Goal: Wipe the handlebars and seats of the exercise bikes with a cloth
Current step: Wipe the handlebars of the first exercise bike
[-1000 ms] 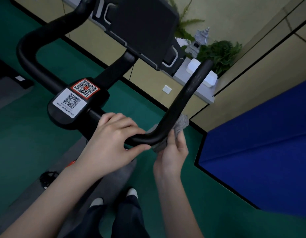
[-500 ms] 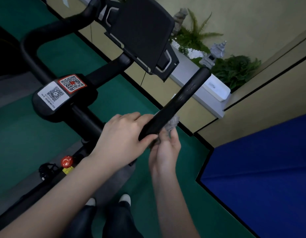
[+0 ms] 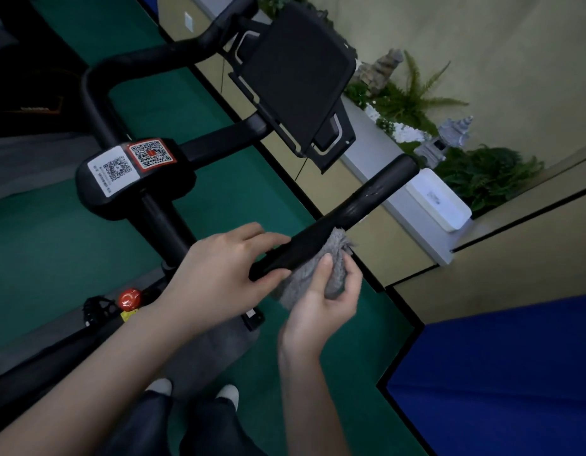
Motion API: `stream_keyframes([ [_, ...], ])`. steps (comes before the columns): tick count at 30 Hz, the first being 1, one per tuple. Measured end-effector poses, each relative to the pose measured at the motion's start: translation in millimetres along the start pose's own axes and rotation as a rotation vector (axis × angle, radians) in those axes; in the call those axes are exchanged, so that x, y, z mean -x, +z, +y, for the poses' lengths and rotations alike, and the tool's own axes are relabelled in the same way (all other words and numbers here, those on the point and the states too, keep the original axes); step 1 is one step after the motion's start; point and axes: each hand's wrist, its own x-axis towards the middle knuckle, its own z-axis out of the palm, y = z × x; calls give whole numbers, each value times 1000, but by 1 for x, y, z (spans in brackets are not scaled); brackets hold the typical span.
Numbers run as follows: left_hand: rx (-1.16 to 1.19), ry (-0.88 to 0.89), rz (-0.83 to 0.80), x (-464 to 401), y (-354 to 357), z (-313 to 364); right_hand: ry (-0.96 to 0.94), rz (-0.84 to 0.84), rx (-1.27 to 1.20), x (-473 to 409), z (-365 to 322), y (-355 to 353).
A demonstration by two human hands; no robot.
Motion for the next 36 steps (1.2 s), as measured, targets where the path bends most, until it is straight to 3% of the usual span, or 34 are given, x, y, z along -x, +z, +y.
stream_keyframes([
  [10,-1,18,50,-4,0,3,-575,-139,390,-36,-16,-5],
  [20,5,20,76,-4,1,4,-626,-262,442,-36,-26,-6],
  [26,17,12,67,-5,1,2,-914,-584,720,-58,-43,-11],
  [32,18,3,39,-6,1,-1,-928,-640,911,-75,-62,6],
  [36,25,2,34,-6,2,-3,-978,-900,957,-72,-72,8],
])
